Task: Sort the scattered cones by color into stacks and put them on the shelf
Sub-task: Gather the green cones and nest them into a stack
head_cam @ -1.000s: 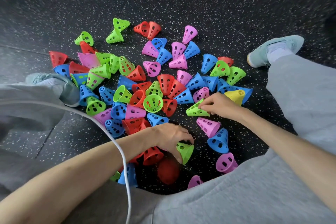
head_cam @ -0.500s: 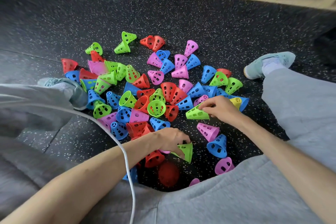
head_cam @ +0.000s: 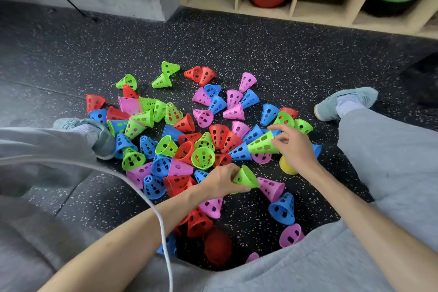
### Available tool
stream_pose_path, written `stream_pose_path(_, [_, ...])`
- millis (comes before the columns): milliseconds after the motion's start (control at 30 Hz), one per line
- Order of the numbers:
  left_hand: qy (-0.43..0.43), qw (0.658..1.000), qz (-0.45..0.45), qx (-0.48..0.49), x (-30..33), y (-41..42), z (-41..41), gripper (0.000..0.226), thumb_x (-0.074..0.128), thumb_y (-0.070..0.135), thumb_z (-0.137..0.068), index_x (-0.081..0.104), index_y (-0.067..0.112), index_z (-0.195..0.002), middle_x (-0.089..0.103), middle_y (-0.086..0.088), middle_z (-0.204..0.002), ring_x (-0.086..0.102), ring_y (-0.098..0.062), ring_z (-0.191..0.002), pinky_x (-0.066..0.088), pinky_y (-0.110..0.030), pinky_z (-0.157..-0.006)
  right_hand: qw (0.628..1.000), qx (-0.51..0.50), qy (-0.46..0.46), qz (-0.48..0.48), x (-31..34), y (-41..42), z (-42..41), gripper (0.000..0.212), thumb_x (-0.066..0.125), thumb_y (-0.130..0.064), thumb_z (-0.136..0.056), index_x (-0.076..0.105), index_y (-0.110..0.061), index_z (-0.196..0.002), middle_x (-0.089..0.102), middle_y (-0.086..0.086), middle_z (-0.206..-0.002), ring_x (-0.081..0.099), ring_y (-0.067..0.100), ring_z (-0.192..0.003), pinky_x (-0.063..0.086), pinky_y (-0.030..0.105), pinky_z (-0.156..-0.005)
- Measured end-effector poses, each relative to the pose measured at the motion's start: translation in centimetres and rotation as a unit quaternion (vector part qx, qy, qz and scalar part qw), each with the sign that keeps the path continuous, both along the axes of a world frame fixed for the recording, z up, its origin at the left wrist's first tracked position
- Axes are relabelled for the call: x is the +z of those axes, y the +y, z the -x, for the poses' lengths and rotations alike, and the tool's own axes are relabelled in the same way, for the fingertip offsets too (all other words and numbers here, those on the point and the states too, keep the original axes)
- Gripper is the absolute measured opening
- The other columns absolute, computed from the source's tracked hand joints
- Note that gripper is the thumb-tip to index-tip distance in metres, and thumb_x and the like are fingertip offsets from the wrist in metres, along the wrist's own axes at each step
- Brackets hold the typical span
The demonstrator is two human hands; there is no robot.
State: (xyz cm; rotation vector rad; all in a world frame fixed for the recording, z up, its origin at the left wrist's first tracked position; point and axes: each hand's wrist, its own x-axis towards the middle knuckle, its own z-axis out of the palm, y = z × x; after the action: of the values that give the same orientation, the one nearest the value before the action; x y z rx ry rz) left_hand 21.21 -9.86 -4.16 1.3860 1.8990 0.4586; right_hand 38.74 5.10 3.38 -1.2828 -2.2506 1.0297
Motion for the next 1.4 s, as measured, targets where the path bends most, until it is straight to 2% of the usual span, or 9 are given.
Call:
stream_pose_path(133, [-0.049,0.991,-0.05,0.115,0.7,1.0,0.7,0.071,0.082,0.049,-0.081,0.053,0.012,-0.134,0.059,0.005,-0.106,0.06,-0.016,-0.1,0.05,-0.026,-0.084,1.0,-0.015,0.019,0.0,0.2,0.4,-0.1,0.032,0.065,-0.022,-0.095,0.065,-0.033,-0.125,0.075,-0.014,-0.09,0.07,0.009,-0.091,0.055,0.043,-0.088])
stream_pose_path(233, [-0.06,0.983,-0.087,0.148,1.4,1.9,0.7,0.07,0.082,0.047,-0.082,0.053,0.015,-0.136,0.06,0.005,-0.11,0.06,-0.014,-0.101,0.052,-0.032,-0.093,1.0,0.008,0.015,0.022,0.2,0.3,0.1,0.023,0.067,-0.021,-0.094,0.071,-0.032,-0.115,0.076,-0.016,-0.088,0.069,-0.003,-0.09,0.052,0.024,-0.079])
stream_pose_path(333, [-0.081,0.976,-0.122,0.158,2.4,2.7,0.1,0.063,0.082,0.045,-0.083,0.056,0.02,-0.135,0.061,0.01,-0.107,0.06,-0.002,-0.095,0.045,-0.007,-0.08,0.998,0.034,0.034,0.045,0.4,-0.1,0.6,0.019,0.069,-0.018,-0.094,0.073,-0.03,-0.108,0.075,-0.019,-0.083,0.067,-0.011,-0.083,0.045,0.006,-0.071])
stream_pose_path(567, [-0.112,0.959,-0.182,0.185,4.5,5.2,-1.6,0.059,0.078,0.048,-0.086,0.054,0.026,-0.136,0.064,0.012,-0.113,0.063,-0.005,-0.101,0.045,-0.008,-0.075,0.995,0.032,0.084,0.053,1.4,0.2,0.8,0.027,0.065,-0.016,-0.097,0.073,-0.04,-0.108,0.077,-0.013,-0.098,0.069,-0.007,-0.093,0.05,0.016,-0.08])
stream_pose_path(800, [-0.135,0.953,-0.236,0.133,5.7,6.6,-2.5,0.071,0.075,0.042,-0.091,0.032,0.05,-0.147,0.066,0.01,-0.127,0.062,-0.011,-0.115,0.053,-0.034,-0.098,0.992,0.04,0.112,0.043,2.7,1.3,0.2,0.032,0.063,-0.012,-0.099,0.073,-0.042,-0.103,0.075,-0.02,-0.105,0.066,-0.01,-0.1,0.05,0.015,-0.09])
stream_pose_path(1033, [-0.148,0.949,-0.254,0.116,5.9,9.1,-2.5,0.064,0.076,0.04,-0.091,0.039,0.049,-0.143,0.071,0.009,-0.107,0.065,-0.008,-0.097,0.056,-0.036,-0.088,0.988,0.079,0.111,0.066,4.1,4.8,-0.6,0.026,0.069,-0.007,-0.095,0.078,-0.028,-0.107,0.078,-0.013,-0.103,0.07,-0.001,-0.099,0.055,0.021,-0.092])
stream_pose_path(1133, [-0.175,0.944,-0.249,0.126,5.8,10.3,-2.6,0.062,0.076,0.035,-0.091,0.041,0.042,-0.141,0.073,0.0,-0.097,0.062,-0.007,-0.085,0.054,-0.029,-0.078,0.991,0.093,0.082,0.055,4.4,7.7,-1.0,0.024,0.069,-0.011,-0.095,0.078,-0.029,-0.108,0.077,-0.016,-0.106,0.07,0.004,-0.105,0.053,0.025,-0.094])
stream_pose_path(1267, [-0.192,0.941,-0.247,0.132,5.2,11.6,-2.8,0.062,0.078,0.024,-0.091,0.043,0.032,-0.141,0.073,0.01,-0.1,0.062,0.008,-0.096,0.045,-0.008,-0.079,0.994,0.101,0.011,0.044,4.0,12.8,-2.2,0.03,0.067,-0.008,-0.095,0.076,-0.034,-0.106,0.076,-0.019,-0.107,0.069,0.002,-0.103,0.054,0.033,-0.097])
stream_pose_path(1400, [-0.21,0.933,-0.245,0.158,3.9,12.8,-2.6,0.063,0.079,0.027,-0.089,0.042,0.04,-0.139,0.073,0.012,-0.105,0.066,-0.003,-0.103,0.052,-0.025,-0.089,0.992,0.091,-0.08,0.04,2.0,17.0,-3.7,0.037,0.065,-0.009,-0.096,0.072,-0.045,-0.102,0.071,-0.018,-0.115,0.064,0.007,-0.109,0.05,0.034,-0.099])
